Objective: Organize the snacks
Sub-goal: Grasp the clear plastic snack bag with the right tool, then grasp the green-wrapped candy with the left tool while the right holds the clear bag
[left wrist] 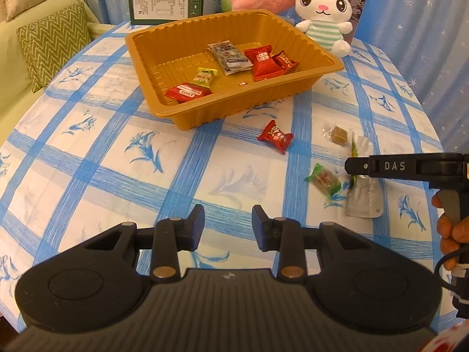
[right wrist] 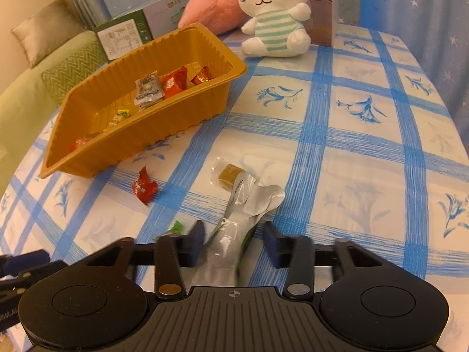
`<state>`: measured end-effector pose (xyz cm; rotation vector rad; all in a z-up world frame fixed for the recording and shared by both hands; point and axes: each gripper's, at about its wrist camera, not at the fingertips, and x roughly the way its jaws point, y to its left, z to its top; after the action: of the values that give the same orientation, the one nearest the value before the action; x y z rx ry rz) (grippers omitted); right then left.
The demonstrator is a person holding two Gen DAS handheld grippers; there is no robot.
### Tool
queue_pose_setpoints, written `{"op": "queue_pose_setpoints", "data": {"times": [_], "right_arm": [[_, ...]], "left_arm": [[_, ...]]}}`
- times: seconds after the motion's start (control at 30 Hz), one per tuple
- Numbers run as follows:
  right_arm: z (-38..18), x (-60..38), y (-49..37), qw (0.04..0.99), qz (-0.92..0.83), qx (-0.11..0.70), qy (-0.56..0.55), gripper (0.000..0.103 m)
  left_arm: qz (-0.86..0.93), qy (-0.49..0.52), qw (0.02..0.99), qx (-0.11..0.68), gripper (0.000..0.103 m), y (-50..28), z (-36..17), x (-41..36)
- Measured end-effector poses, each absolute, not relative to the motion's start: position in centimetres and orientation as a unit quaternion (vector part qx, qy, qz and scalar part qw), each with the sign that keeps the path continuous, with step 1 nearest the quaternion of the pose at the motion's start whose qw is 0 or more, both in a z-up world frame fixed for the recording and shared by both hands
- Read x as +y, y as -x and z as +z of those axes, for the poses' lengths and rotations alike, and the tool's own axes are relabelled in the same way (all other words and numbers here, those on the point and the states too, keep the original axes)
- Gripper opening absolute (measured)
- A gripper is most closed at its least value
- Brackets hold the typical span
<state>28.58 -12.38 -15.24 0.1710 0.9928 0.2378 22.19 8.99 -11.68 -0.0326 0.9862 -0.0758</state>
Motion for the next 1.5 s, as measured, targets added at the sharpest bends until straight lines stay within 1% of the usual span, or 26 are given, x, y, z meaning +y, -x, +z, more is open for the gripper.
{"op": "queue_pose_setpoints", "data": {"times": [0.03, 0.07, 0.23, 0.37, 0.57, 1.03, 1.23, 1.33, 1.5], "right_arm": [[-15.2, -12.4, -28.6, 0.868, 0.112, 0.477, -0.077, 0.03], [-15.2, -12.5, -28.6, 0.868, 0.112, 0.479, -0.071, 0.029], [-15.2, -14.0, -28.2, 0.868, 0.106, 0.482, -0.055, 0.029], [-15.2, -16.2, -27.9, 0.866, 0.088, 0.487, -0.07, 0.029], [-15.2, -18.7, -27.1, 0.866, 0.072, 0.486, -0.094, 0.029], [-15.5, -20.3, -26.4, 0.863, 0.066, 0.487, -0.115, 0.029], [-15.6, -20.3, -26.4, 0.863, 0.066, 0.487, -0.116, 0.029], [-15.6, -20.3, -26.4, 0.863, 0.066, 0.487, -0.116, 0.029], [-15.6, -20.4, -26.4, 0.864, 0.066, 0.486, -0.115, 0.029]], "left_arm": [[-0.04, 0.016, 0.88, 0.473, 0.032, -22.3, -11.7, 8.8], [-0.044, 0.016, 0.879, 0.474, 0.031, -22.5, -11.8, 8.6], [-0.077, 0.017, 0.877, 0.474, 0.03, -23.0, -12.2, 6.8], [-0.115, 0.027, 0.874, 0.471, 0.027, -23.5, -12.5, 4.8], [-0.156, 0.039, 0.864, 0.477, 0.027, -24.7, -13.5, 1.9], [-0.144, 0.023, 0.864, 0.482, 0.027, -27.9, -14.9, -0.3], [-0.141, -0.001, 0.869, 0.473, 0.027, -28.5, -15.3, -1.3], [-0.142, -0.021, 0.873, 0.466, 0.023, -28.4, -15.4, -1.5], [-0.149, -0.032, 0.873, 0.463, 0.02, -28.0, -15.3, -1.2]]}}
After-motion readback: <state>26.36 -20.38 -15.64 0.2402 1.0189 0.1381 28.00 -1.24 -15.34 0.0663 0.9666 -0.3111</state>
